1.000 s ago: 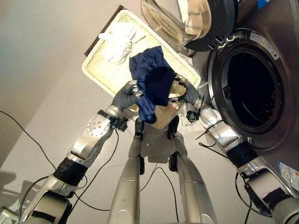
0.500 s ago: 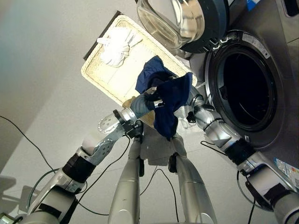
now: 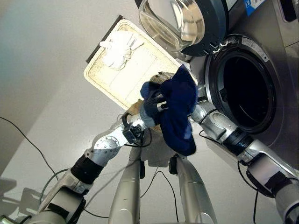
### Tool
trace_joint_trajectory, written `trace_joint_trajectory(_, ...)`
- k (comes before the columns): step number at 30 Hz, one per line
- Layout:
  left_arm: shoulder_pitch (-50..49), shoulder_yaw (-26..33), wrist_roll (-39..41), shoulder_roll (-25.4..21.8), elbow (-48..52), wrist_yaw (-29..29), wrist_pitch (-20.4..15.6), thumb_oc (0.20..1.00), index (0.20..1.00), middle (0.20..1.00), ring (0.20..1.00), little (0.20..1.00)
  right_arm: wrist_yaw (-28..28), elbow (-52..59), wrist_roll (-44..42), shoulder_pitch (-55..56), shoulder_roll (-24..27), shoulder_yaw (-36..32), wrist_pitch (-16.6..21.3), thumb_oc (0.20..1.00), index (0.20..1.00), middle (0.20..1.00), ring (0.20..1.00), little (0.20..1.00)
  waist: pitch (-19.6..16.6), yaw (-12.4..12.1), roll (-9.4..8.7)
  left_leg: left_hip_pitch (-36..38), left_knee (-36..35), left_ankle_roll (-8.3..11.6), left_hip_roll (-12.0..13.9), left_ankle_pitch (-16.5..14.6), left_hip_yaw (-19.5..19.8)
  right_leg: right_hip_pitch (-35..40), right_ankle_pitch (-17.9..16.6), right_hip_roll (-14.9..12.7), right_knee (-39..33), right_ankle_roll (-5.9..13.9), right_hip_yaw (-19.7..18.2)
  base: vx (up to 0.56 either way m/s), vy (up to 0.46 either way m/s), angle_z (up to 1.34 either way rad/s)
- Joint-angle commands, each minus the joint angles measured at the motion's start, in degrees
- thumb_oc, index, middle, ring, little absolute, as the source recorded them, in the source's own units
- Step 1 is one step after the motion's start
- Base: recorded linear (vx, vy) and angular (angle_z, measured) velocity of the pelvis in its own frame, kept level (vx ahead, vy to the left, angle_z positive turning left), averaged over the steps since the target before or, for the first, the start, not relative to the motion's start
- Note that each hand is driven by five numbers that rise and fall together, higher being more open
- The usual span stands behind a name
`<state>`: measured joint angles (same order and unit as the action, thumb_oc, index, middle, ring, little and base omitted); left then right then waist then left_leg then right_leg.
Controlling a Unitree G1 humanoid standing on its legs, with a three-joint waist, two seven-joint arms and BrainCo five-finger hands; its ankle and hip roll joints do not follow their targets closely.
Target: Put the clothes into the washing machine.
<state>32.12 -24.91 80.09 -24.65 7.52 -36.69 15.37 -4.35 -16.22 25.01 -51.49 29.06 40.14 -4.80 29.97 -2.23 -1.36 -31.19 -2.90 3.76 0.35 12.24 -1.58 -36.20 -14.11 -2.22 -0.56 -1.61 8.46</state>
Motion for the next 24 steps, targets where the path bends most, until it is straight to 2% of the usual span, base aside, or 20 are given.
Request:
trace_joint_trajectory(1, 2.66, -0.03, 8.33, 3.96, 6.97, -7.67, -0.71, 0.2, 0.2, 0.2, 0.2, 0.2, 8.88, 2.42, -9.99, -4.15, -0.99, 5.11, 0.57, 0.752, 0.752, 0.752, 0.752, 0.752, -0.18, 1.49, 2.83, -0.12, -2.02, -1.03, -3.01, -0.68, -3.74, 2.38, 0.25, -1.32, -1.25, 6.33, -1.3, 0.01, 0.047, -0.04)
trace_joint_trajectory(2, 2.78, -0.07, 9.92, 4.16, 6.9, -9.13, -1.08, 0.2, 0.2, 0.2, 0.2, 0.2, 10.53, 2.17, -12.36, -3.94, -1.26, 5.8, 0.31, 0.438, 0.438, 0.438, 0.438, 0.438, -0.18, 1.56, 2.83, -0.1, -2.0, -0.99, -3.01, -0.65, -3.82, 2.38, 0.24, -1.29, -1.31, 6.24, -1.37, 0.01, 0.055, -0.06)
trace_joint_trajectory(3, 2.98, -0.23, 11.76, 4.46, 6.48, -12.05, -1.85, 0.2, 0.2, 0.2, 0.2, 0.2, 12.04, 1.33, -15.86, -3.49, -1.8, 7.16, 0.41, 0.2, 0.2, 0.2, 0.2, 0.2, -0.18, 1.73, 2.84, 0.3, -1.99, -0.91, -2.96, -0.85, -3.95, 2.66, 0.46, -1.16, -1.28, 6.12, -1.5, 0.01, 0.042, -0.05)
trace_joint_trajectory(6, 3.58, -0.93, 11.96, 5.21, 6.04, -15.29, -3.8, 0.2, 0.2, 0.2, 0.2, 0.2, 12.72, -0.69, -18.62, -3.04, -3.09, 8.18, 0.35, 0.2, 0.2, 0.2, 0.2, 0.2, -0.18, 1.92, 2.74, -0.02, -1.9, -0.83, -3.01, -0.56, -4.15, 2.23, 0.26, -1.02, -1.17, 5.88, -1.76, 0.0, 0.017, -0.03)
trace_joint_trajectory(10, 4.54, -1.41, 12.65, 5.91, 6.38, -15.35, -6.19, 0.2, 0.2, 0.2, 0.2, 0.2, 14.13, -3.41, -22.83, -2.07, -4.55, 8.05, -0.52, 0.2, 0.2, 0.2, 0.2, 0.2, -0.18, 2.08, 2.59, 0.03, -1.87, -0.71, -2.99, -0.5, -4.28, 2.13, 0.17, -0.9, -1.07, 5.75, -1.74, 0.0, 0.0, 0.0)
trace_joint_trajectory(12, 5.36, -0.65, 13.74, 6.93, 6.21, -14.43, -7.68, 0.2, 0.2, 0.2, 0.2, 0.2, 16.92, -6.0, -30.51, 0.27, -6.14, 6.81, -3.14, 0.2, 0.2, 0.2, 0.2, 0.2, -0.18, 2.33, 2.37, 0.22, -1.89, -0.58, -2.83, -0.69, -4.67, 2.22, 0.35, -0.9, -1.02, 5.65, -1.36, 0.0, 0.0, 0.0)
trace_joint_trajectory(15, 5.44, -0.25, 13.06, 7.2, 6.16, -13.45, -8.8, 0.2, 0.2, 0.2, 0.2, 0.2, 18.04, -6.91, -36.45, 1.81, -6.89, 5.84, -4.49, 0.2, 0.2, 0.2, 0.2, 0.2, -0.18, 2.4, 2.19, 0.19, -1.91, -0.51, -2.78, -0.62, -4.83, 2.16, 0.24, -0.93, -1.03, 5.67, -1.07, 0.01, -0.004, -0.01)
trace_joint_trajectory(16, 5.42, -0.48, 12.09, 8.09, 7.26, -10.79, -10.07, 0.2, 0.2, 0.2, 0.2, 0.2, 19.36, -7.35, -42.8, 3.26, -8.21, 4.62, -6.1, 0.2, 0.2, 0.2, 0.2, 0.2, -0.18, 2.35, 1.98, 0.07, -1.97, -0.48, -2.7, -0.58, -4.98, 2.06, 0.01, -0.98, -1.25, 5.71, -0.75, 0.01, -0.028, -0.05)
trace_joint_trajectory(18, 5.55, -0.59, 10.89, 9.49, 8.27, -6.54, -11.48, 0.2, 0.2, 0.2, 0.2, 0.2, 19.69, -8.03, -50.74, 4.97, -10.45, 2.78, -7.01, 0.2, 0.2, 0.2, 0.2, 0.2, -0.18, 2.3, 1.66, -0.19, -2.03, -0.6, -2.69, -0.6, -4.99, 1.85, -0.13, -0.96, -1.36, 5.64, -0.37, 0.01, -0.052, -0.03)
trace_joint_trajectory(20, 5.7, -0.62, 10.44, 10.13, 8.47, -4.13, -12.79, 0.2, 0.2, 0.2, 0.2, 0.2, 19.48, -8.56, -55.3, 6.02, -11.63, 1.62, -6.87, 0.2, 0.2, 0.2, 0.2, 0.2, -0.18, 2.3, 1.45, -0.38, -2.0, -0.64, -2.74, -0.59, -4.91, 1.72, -0.21, -0.96, -1.4, 5.64, -0.18, 0.0, -0.049, 0.0)
trace_joint_trajectory(21, 5.66, -0.3, 9.67, 10.81, 8.42, -1.09, -14.22, 0.2, 0.2, 0.2, 0.2, 0.2, 19.95, -9.22, -60.43, 7.37, -13.03, -0.35, -6.53, 0.2, 0.2, 0.2, 0.2, 0.2, -0.18, 2.31, 1.24, -0.65, -2.0, -0.68, -2.77, -0.64, -4.84, 1.61, -0.34, -1.03, -1.6, 5.66, 0.13, 0.0, -0.041, 0.0)
trace_joint_trajectory(23, 5.69, -0.11, 9.26, 11.09, 8.33, 0.8, -15.03, 0.2, 0.2, 0.2, 0.2, 0.2, 19.85, -9.05, -63.99, 8.14, -13.8, -1.32, -6.6, 0.2, 0.2, 0.2, 0.2, 0.2, -0.18, 2.35, 1.14, -0.75, -2.04, -0.71, -2.79, -0.66, -4.84, 1.56, -0.47, -1.06, -1.79, 5.7, 0.3, 0.0, -0.019, -0.01)
trace_joint_trajectory(24, 5.19, 0.44, 7.12, 11.8, 7.91, 4.15, -16.78, 0.2, 0.2, 0.2, 0.2, 0.2, 19.88, -8.72, -69.7, 9.81, -15.29, -3.37, -6.66, 0.2, 0.2, 0.2, 0.2, 0.2, -0.18, 2.4, 1.06, -0.97, -2.02, -0.76, -2.86, -0.66, -4.88, 1.41, -0.59, -1.13, -1.88, 5.78, 0.65, 0.0, 0.0, 0.0)
